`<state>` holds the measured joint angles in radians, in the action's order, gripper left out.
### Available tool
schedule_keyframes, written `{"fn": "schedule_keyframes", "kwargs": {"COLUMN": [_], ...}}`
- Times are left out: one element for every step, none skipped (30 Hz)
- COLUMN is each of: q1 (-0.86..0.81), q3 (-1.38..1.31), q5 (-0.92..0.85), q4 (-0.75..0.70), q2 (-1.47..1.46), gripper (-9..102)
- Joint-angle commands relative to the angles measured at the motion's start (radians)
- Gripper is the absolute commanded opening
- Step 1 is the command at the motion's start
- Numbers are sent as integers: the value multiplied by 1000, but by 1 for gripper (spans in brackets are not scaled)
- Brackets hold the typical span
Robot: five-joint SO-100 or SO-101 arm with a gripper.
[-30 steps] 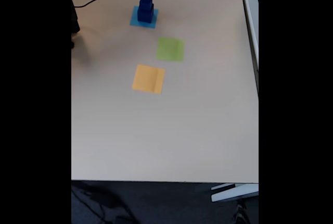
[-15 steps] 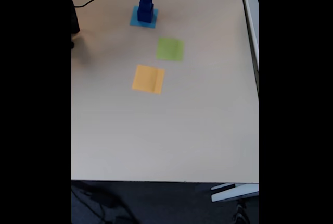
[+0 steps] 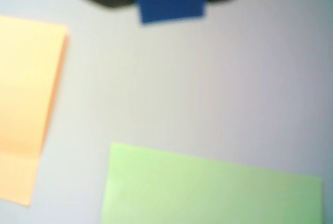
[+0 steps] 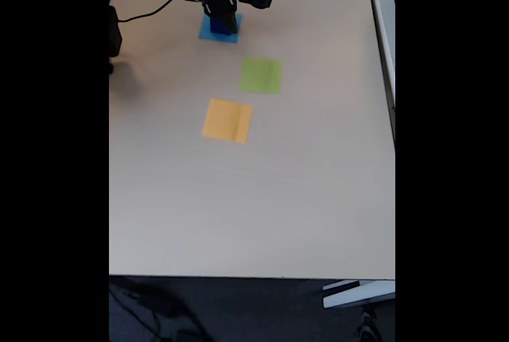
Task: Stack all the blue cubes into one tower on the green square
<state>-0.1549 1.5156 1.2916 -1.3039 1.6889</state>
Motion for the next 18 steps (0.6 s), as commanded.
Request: {"fn": "schedule_keyframes", "kwargs": {"q1": [-60,-77,-94,-104,-117,-129,-141,-149,-158,-166,-170,-176,-181,-189,-195,-204,-212,-218], "q3": [-8,-8,-9,-14,-20,-20,-26,-37,-46,-49,-48,-43,-37,-34,-32,-28,-25,-25], "q5": [-58,-75,-92,-107,-118,-127,-132,-143,-149,-153,-155,-158,-161,-161,-163,-164,-167,-170], "q4": [18,31,40,41,41,41,40,37,35,35,35,35,40,43,51,63,77,86], "q2": [26,12,5,-2,-11,-12,-17,-28,-35,-41,-44,-48,-49,-57,-71,-81,-94,-107], "gripper": [0,0,0,0,0,0,0,0,0,0,0,0,0,0,0,0,0,0]}}
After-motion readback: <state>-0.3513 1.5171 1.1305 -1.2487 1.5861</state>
